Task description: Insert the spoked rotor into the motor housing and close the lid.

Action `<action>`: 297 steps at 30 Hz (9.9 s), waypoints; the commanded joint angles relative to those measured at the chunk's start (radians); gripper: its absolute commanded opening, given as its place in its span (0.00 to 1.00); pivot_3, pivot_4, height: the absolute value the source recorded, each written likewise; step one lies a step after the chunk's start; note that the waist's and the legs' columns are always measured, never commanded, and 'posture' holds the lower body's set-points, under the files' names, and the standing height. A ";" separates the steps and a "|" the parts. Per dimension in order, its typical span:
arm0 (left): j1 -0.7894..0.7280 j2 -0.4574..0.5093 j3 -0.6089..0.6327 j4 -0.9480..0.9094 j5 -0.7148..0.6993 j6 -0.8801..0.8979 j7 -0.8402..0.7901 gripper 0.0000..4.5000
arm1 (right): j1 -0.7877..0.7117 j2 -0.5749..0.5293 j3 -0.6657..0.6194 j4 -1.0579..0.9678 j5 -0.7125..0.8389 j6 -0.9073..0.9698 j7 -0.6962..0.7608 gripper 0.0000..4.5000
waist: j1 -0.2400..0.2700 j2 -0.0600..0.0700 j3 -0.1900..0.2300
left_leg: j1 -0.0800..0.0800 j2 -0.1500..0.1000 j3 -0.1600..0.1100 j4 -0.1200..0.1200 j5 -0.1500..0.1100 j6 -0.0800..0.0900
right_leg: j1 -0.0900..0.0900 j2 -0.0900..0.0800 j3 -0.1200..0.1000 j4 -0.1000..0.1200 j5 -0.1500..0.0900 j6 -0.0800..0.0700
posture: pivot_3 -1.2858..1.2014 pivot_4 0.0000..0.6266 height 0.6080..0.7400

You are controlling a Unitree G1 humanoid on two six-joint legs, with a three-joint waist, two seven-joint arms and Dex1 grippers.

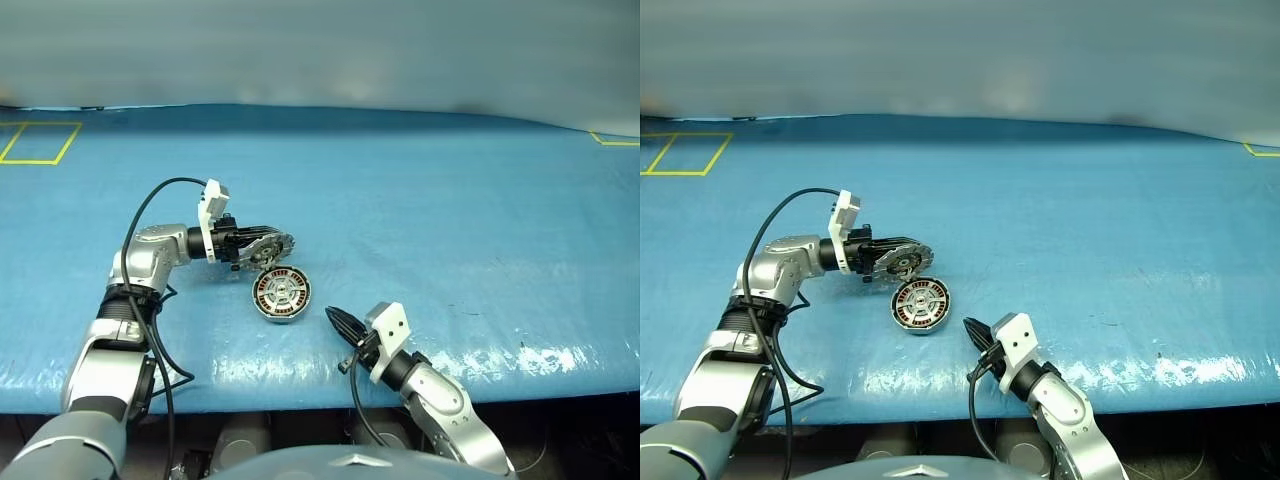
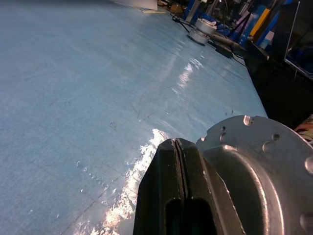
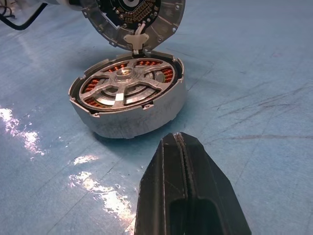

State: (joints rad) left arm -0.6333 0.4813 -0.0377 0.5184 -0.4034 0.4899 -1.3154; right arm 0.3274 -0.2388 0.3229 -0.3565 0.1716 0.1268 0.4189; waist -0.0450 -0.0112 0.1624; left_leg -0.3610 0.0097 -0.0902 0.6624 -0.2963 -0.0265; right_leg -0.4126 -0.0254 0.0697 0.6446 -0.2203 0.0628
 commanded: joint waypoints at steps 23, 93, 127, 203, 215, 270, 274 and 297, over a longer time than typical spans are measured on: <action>0.233 -0.022 -0.073 -0.309 -0.044 0.089 0.006 0.00 | -0.018 0.028 -0.006 0.029 -0.004 -0.022 -0.009 0.00 | 0.006 0.000 0.000 | 0.000 0.000 0.000 0.001 0.000 0.000 | 0.000 0.000 0.000 0.001 0.000 0.000 | 0.52 0.24 1.00; 1.071 -0.193 0.049 -0.746 0.116 -0.696 0.638 0.00 | -0.548 0.043 0.197 -0.020 -0.003 0.580 -0.028 0.99 | 0.000 0.002 -0.001 | 0.000 0.001 0.001 0.000 0.000 0.000 | 0.000 -0.001 0.000 0.000 -0.002 0.003 | 0.52 0.24 1.00; 1.087 -0.168 0.050 -0.772 0.085 -0.657 0.635 0.00 | -0.579 0.078 0.159 0.040 -0.046 0.575 -0.011 0.67 | -0.002 0.002 -0.001 | 0.000 0.001 0.001 -0.001 0.000 0.000 | -0.001 -0.001 0.000 -0.001 -0.001 0.001 | 0.52 0.24 1.00; 1.028 -0.141 0.162 -0.748 0.045 -0.612 0.700 0.00 | -0.590 0.093 0.241 0.099 -0.192 0.641 -0.067 0.67 | -0.018 0.002 -0.001 | 0.002 0.001 0.001 -0.001 0.000 0.000 | 0.000 -0.001 0.000 0.000 -0.005 -0.001 | 0.52 0.24 1.00; 0.725 -0.048 0.147 -0.925 -0.109 0.036 0.814 0.00 | -0.583 0.092 0.234 0.105 -0.199 0.625 -0.077 0.67 | -0.017 0.003 -0.003 | 0.002 0.001 -0.001 -0.001 0.001 -0.001 | 0.001 0.000 -0.001 0.000 -0.001 0.005 | 0.52 0.24 1.00; 0.497 -0.012 0.042 -0.701 -0.170 0.276 0.646 0.00 | -0.224 0.185 -0.156 -0.272 0.298 0.739 -0.036 0.99 | 0.007 0.003 -0.005 | 0.001 0.000 -0.003 -0.004 0.003 -0.005 | 0.000 -0.001 -0.001 -0.002 -0.003 0.004 | 0.52 0.24 1.00; 0.498 -0.013 0.042 -0.705 -0.166 0.276 0.646 0.00 | -0.234 0.293 -0.226 -0.213 0.368 0.805 -0.133 0.99 | 0.007 0.003 -0.005 | 0.001 0.000 -0.003 -0.005 0.003 -0.005 | 0.000 -0.001 -0.001 -0.002 -0.003 0.004 | 0.52 0.24 1.00; 0.511 -0.025 0.050 -0.715 -0.166 0.276 0.657 0.00 | -0.320 0.450 -0.310 0.018 0.870 0.878 -0.395 0.99 | 0.004 0.005 -0.004 | 0.000 0.000 -0.003 -0.006 0.003 -0.005 | -0.001 -0.001 -0.001 -0.002 -0.003 0.003 | 0.52 0.24 1.00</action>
State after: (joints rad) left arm -0.1322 0.4647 0.0300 -0.1856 -0.5690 0.7566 -0.6553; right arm 0.0305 0.0781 0.0086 -0.3443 0.9764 1.0128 0.0357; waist -0.0406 -0.0066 0.1585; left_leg -0.3607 0.0097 -0.0932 0.6562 -0.2933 -0.0315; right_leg -0.4139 -0.0259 0.0687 0.6428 -0.2232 0.0662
